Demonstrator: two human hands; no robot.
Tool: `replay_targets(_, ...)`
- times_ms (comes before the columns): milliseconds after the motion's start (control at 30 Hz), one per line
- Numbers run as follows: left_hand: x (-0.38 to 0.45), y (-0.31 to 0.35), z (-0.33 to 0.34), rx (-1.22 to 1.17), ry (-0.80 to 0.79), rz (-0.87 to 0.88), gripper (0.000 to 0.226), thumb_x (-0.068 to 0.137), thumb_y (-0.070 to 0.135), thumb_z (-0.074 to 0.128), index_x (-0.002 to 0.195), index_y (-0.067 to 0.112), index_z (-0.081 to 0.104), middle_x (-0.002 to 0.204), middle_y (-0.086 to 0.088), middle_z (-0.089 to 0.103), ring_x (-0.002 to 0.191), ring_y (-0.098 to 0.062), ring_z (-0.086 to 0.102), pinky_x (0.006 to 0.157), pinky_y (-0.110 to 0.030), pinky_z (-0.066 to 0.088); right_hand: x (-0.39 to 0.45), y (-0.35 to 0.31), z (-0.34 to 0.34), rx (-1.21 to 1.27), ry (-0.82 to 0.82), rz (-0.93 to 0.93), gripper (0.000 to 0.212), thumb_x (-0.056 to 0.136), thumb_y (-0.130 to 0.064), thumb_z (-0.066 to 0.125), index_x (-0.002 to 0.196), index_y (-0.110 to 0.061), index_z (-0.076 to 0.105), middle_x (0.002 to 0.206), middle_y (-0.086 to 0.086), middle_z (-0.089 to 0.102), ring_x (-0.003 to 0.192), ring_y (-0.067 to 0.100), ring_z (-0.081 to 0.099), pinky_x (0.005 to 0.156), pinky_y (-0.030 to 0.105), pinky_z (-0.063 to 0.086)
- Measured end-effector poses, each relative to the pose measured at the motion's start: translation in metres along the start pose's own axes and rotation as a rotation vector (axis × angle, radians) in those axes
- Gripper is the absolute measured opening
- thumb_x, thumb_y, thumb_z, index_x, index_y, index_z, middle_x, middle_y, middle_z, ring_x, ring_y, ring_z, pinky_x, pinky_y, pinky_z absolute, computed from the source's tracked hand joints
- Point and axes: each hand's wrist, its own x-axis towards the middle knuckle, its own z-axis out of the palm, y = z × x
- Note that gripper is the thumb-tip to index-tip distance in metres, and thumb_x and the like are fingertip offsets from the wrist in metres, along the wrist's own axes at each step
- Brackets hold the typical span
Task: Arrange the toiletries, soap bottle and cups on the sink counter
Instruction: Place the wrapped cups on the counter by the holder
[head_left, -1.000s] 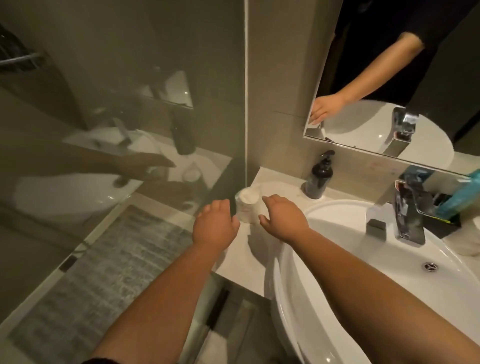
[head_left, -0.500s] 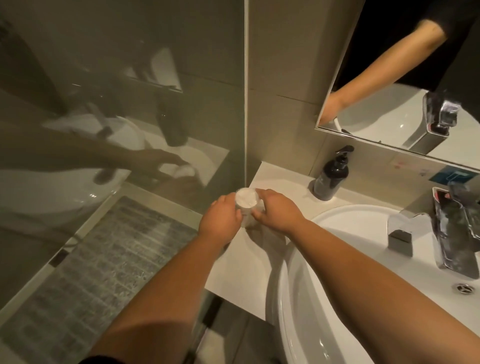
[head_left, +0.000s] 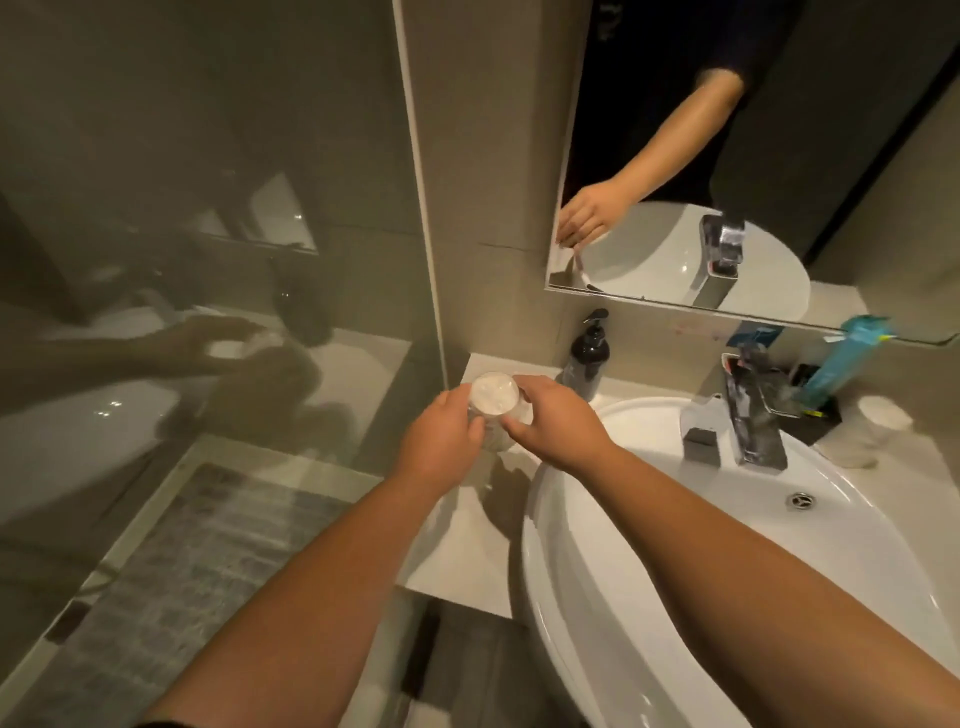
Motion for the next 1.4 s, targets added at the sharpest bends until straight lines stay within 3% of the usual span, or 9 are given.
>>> replay_targets(433, -0.101, 0.13, 0.086, -0.041, -0.317, 0.49, 0.038, 0.095, 0.038, 0.048, 0.133, 0.03, 0.047, 0.131, 0.005, 0.056, 0.115, -0.015, 0.054, 0.091, -0.027, 0.041, -0.224, 0.059, -0.066, -0.014, 0.247, 0.504, 0.04, 0.085, -0.037, 0.057, 0.125, -0.033, 0.055, 0.122, -0.006, 0.063, 0.108, 0.016, 0.059, 0.085, 0.03, 0.047)
replay_targets(767, -0.09, 0.274, 0.178, -0.091, -0.413, 0.742, 0.038, 0.094, 0.032, 0.053, 0.131, 0.024, 0.051, 0.129, -0.001, 0.059, 0.117, -0.021, 0.053, 0.09, -0.03, 0.039, -0.295, 0.151, -0.161, -0.079, 0.406, 0.704, 0.041, 0.087, -0.036, 0.059, 0.127, -0.027, 0.054, 0.12, -0.001, 0.063, 0.104, 0.021, 0.061, 0.083, 0.031, 0.048)
replay_targets(1000, -0.027, 0.358, 0.252, -0.049, -0.393, 0.711, 0.04, 0.093, 0.036, 0.052, 0.131, 0.024, 0.048, 0.123, -0.003, 0.06, 0.108, -0.026, 0.058, 0.085, -0.039, 0.048, -0.271, 0.265, -0.221, -0.048, 0.429, 0.725, 0.05, 0.083, -0.033, 0.062, 0.131, -0.026, 0.051, 0.123, -0.002, 0.06, 0.108, 0.019, 0.058, 0.087, 0.034, 0.049)
replay_targets(1100, 0.001, 0.382, 0.28, -0.049, -0.371, 0.655, 0.036, 0.093, 0.036, 0.051, 0.128, 0.025, 0.049, 0.118, -0.003, 0.062, 0.104, -0.026, 0.06, 0.079, -0.036, 0.047, -0.249, 0.309, -0.237, -0.046, 0.408, 0.721, 0.053, 0.082, -0.032, 0.061, 0.133, -0.026, 0.05, 0.125, 0.0, 0.059, 0.11, 0.021, 0.059, 0.089, 0.035, 0.049)
replay_targets(1400, 0.049, 0.395, 0.369, -0.148, -0.445, 0.504, 0.031, 0.092, 0.023, 0.052, 0.122, 0.019, 0.054, 0.114, -0.006, 0.062, 0.103, -0.025, 0.058, 0.08, -0.032, 0.044, -0.211, 0.398, -0.217, 0.061, 0.445, 0.781, 0.049, 0.085, -0.024, 0.06, 0.133, -0.024, 0.05, 0.128, 0.004, 0.058, 0.111, 0.023, 0.057, 0.093, 0.032, 0.047)
